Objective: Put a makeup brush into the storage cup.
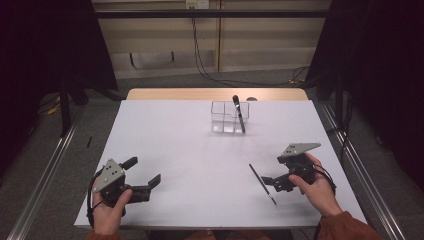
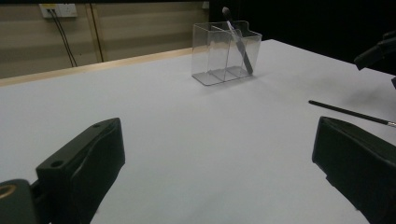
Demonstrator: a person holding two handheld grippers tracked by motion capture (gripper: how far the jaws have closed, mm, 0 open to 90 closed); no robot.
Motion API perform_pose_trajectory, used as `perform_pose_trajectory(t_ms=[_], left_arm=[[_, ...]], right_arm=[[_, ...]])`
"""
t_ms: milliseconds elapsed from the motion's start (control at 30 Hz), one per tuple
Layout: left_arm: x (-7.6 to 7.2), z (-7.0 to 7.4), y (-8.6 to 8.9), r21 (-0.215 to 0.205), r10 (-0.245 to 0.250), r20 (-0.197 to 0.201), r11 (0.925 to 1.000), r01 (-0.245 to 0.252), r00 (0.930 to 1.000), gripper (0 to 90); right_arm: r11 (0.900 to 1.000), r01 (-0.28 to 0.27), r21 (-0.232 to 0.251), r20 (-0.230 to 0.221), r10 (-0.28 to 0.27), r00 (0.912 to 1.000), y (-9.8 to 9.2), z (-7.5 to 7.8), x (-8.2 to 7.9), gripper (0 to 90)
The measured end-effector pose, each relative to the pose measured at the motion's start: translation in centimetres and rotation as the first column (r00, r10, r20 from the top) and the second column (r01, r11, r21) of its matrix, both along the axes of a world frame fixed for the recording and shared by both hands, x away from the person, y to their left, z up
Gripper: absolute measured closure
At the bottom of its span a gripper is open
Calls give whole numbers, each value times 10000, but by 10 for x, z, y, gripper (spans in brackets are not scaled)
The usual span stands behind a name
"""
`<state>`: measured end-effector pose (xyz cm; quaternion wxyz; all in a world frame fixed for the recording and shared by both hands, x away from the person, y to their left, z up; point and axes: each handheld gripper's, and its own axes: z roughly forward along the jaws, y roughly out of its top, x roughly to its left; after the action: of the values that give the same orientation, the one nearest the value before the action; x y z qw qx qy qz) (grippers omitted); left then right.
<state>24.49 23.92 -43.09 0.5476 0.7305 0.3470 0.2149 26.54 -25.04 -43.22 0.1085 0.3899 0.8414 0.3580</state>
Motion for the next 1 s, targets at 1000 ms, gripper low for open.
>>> perform_pose_trajectory(t_ms=[1000], left_arm=[[-2,-1,4,83,173,9,9998,-173,9999,26]], right_arm=[[9588,-1225,-2563,-3174,362,9476,30,-8,17,41]])
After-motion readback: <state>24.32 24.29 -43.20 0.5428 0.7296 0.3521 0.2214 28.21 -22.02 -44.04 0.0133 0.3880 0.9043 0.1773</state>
